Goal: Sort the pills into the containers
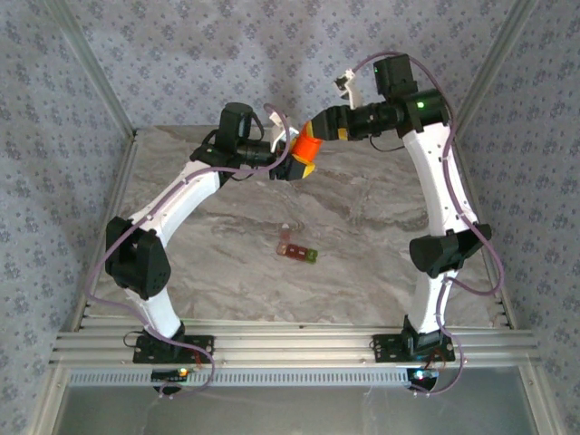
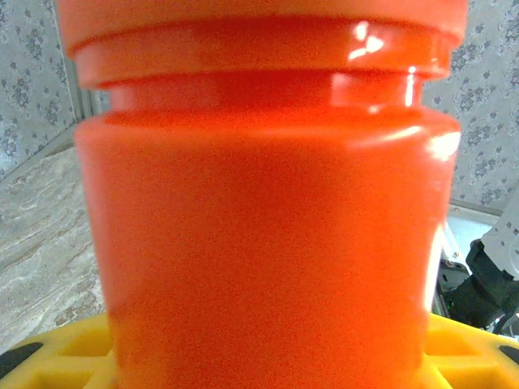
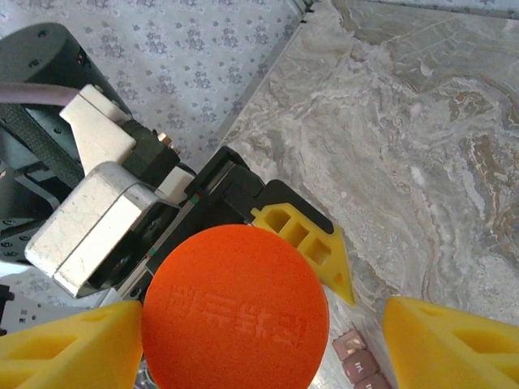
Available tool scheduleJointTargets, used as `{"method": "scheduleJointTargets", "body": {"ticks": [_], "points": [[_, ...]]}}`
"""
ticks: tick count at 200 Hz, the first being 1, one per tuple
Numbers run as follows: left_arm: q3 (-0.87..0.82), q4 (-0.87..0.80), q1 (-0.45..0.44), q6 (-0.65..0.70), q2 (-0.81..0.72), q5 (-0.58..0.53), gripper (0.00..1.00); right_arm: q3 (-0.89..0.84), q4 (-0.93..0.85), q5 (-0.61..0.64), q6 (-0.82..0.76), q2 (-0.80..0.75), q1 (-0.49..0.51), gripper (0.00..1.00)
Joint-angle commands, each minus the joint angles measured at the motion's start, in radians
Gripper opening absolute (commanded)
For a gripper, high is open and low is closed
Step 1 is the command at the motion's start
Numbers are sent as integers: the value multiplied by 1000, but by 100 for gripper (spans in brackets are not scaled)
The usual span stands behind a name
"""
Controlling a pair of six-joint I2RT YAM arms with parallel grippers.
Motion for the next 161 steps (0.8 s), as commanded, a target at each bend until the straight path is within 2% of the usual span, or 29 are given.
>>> {"method": "scheduleJointTargets", "body": {"ticks": [1,43,94,128,161], "points": [[29,-2,-1,9,-9,40,0,29,18,-33,27,1,-5,76],[33,-6,-1,9,-9,39,0,25,2,-38,14,9,10,71],[33,-7,-4,5,-9,31,0,22,-21,-22,13,15,27,46],[32,-5,-6,5,-10,4,0,-7,-48,41,71,18,57,44],[17,16,-9,19,-19,-56,0,-91,-18,223,258,-14,104,44]]}}
